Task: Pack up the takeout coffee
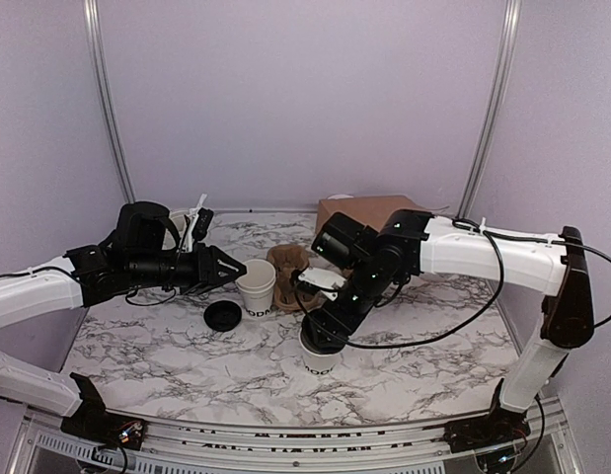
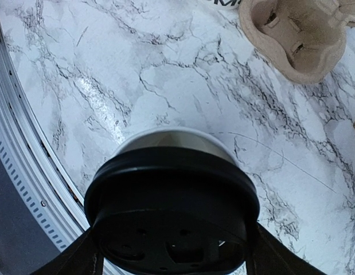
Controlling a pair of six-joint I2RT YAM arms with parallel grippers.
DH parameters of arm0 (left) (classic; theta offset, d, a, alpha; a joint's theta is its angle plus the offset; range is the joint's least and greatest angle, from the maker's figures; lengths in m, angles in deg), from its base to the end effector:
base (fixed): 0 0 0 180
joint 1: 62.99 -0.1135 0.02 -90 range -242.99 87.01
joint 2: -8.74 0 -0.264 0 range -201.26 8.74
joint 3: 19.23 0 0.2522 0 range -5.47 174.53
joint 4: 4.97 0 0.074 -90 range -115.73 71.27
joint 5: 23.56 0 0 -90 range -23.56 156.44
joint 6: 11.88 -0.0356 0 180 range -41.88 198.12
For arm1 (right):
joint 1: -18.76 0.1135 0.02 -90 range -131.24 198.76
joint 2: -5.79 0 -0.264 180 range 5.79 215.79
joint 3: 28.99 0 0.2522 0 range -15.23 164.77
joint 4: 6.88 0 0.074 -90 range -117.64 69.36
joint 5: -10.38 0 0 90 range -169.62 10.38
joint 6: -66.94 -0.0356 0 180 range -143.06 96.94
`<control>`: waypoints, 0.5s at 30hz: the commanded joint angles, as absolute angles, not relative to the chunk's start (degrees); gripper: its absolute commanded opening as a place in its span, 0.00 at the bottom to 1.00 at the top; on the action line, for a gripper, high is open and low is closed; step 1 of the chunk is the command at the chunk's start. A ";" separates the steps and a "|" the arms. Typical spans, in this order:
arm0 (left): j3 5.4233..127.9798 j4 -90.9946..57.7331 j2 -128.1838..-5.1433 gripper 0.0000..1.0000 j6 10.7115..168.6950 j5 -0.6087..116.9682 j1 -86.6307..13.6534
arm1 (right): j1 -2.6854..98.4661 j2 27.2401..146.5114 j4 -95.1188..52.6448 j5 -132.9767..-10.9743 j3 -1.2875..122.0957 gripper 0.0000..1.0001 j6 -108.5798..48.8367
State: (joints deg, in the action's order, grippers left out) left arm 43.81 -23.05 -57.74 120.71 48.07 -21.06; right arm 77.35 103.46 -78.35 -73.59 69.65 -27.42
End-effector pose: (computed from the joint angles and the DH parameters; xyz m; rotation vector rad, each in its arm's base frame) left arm 0.1909 -0.1865 0.3009 0.2234 2.1438 -1.2370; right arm 0.1760 0.2955 0.2763 -1.3361 2.5521 0.3878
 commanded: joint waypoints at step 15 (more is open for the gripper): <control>42.70 -21.47 -55.99 0.36 119.87 48.24 -21.33 | 77.03 106.02 -80.58 -72.50 73.61 0.79 -27.40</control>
